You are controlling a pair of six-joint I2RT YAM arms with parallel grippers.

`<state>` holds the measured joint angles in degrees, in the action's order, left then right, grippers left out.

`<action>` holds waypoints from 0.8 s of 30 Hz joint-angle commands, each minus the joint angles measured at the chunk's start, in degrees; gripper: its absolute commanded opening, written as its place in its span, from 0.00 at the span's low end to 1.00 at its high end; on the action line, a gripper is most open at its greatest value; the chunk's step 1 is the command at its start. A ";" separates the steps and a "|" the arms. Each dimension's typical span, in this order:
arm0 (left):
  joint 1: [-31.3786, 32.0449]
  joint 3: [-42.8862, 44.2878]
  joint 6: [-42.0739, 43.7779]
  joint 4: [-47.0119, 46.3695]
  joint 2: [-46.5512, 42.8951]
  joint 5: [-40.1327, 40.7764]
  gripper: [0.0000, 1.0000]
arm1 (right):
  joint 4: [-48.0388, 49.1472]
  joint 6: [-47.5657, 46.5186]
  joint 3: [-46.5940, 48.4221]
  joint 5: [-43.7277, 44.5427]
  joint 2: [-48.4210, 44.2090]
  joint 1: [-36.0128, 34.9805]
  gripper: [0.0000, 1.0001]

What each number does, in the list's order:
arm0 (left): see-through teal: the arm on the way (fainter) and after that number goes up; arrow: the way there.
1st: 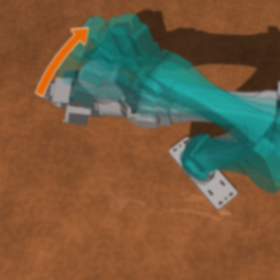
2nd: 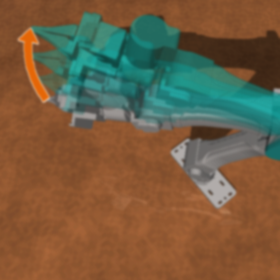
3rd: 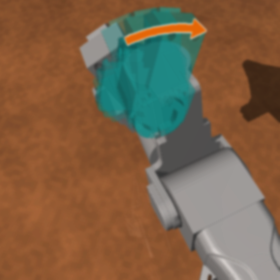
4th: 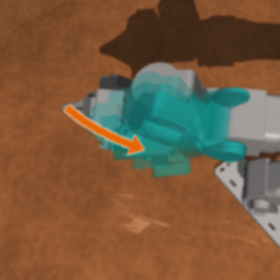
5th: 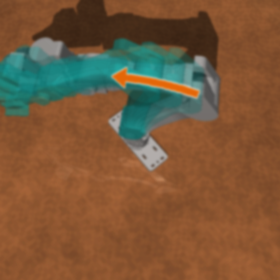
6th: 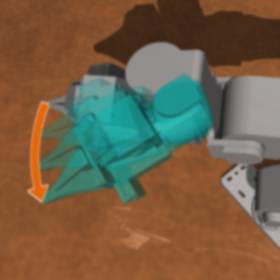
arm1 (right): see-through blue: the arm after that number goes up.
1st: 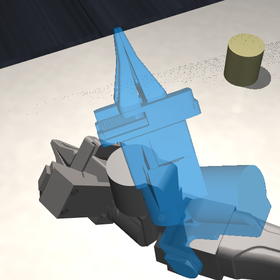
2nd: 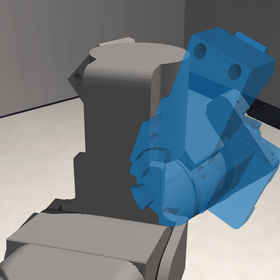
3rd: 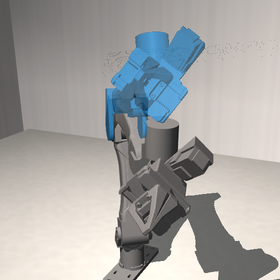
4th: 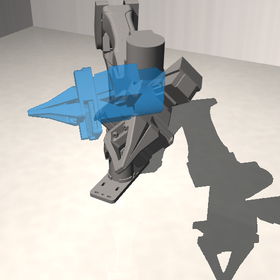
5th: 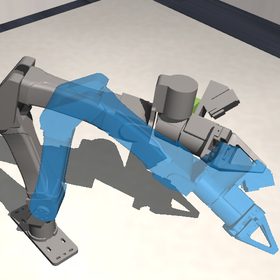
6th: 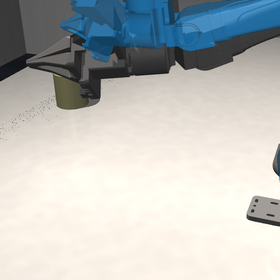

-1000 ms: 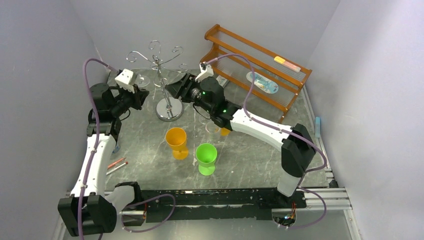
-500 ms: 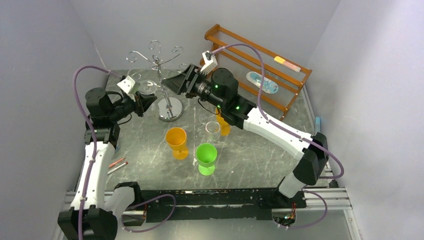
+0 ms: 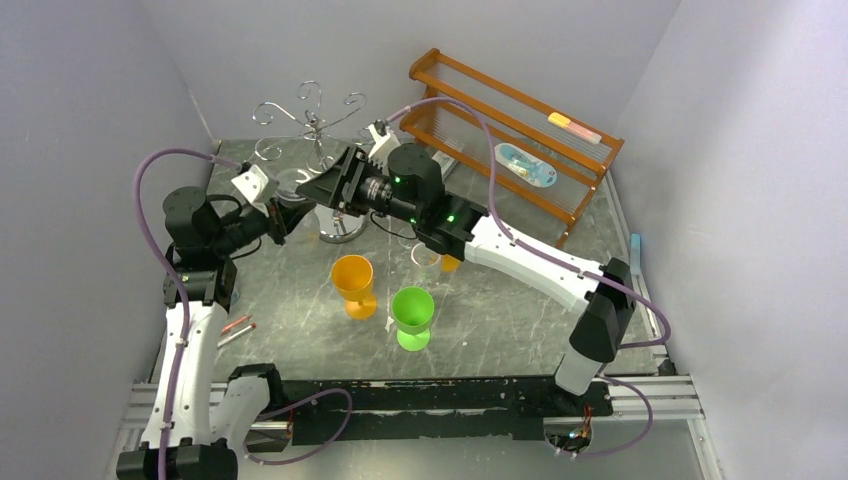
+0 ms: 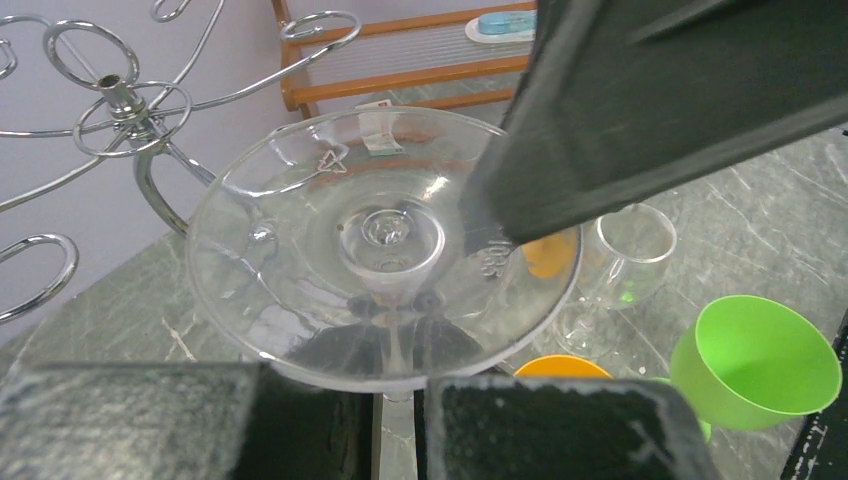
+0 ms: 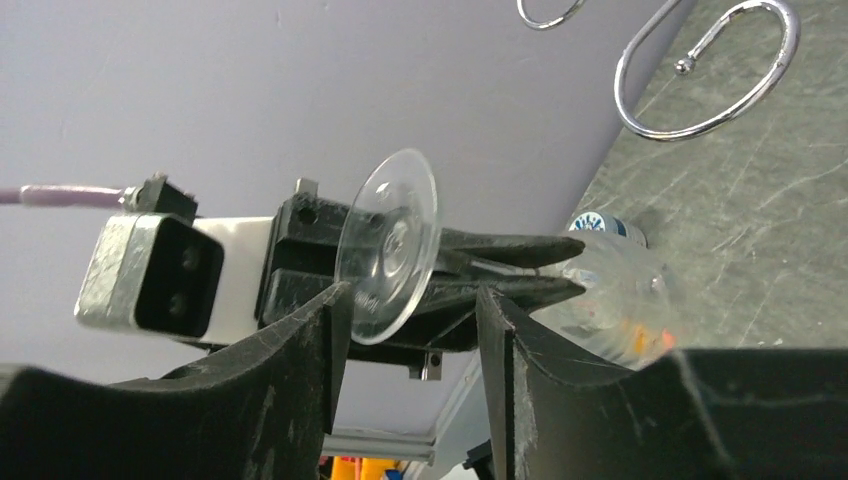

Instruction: Place the wine glass upside down on the wine glass rack

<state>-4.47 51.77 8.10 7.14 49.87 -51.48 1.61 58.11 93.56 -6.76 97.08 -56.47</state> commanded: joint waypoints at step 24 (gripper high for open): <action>-0.36 -1.51 -14.22 5.27 -10.37 8.04 0.67 | 6.09 9.57 -0.99 5.52 -0.72 0.05 0.00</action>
<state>-4.99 48.88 -2.02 6.28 42.28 -49.39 3.70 68.10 93.84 -4.16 98.28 -56.73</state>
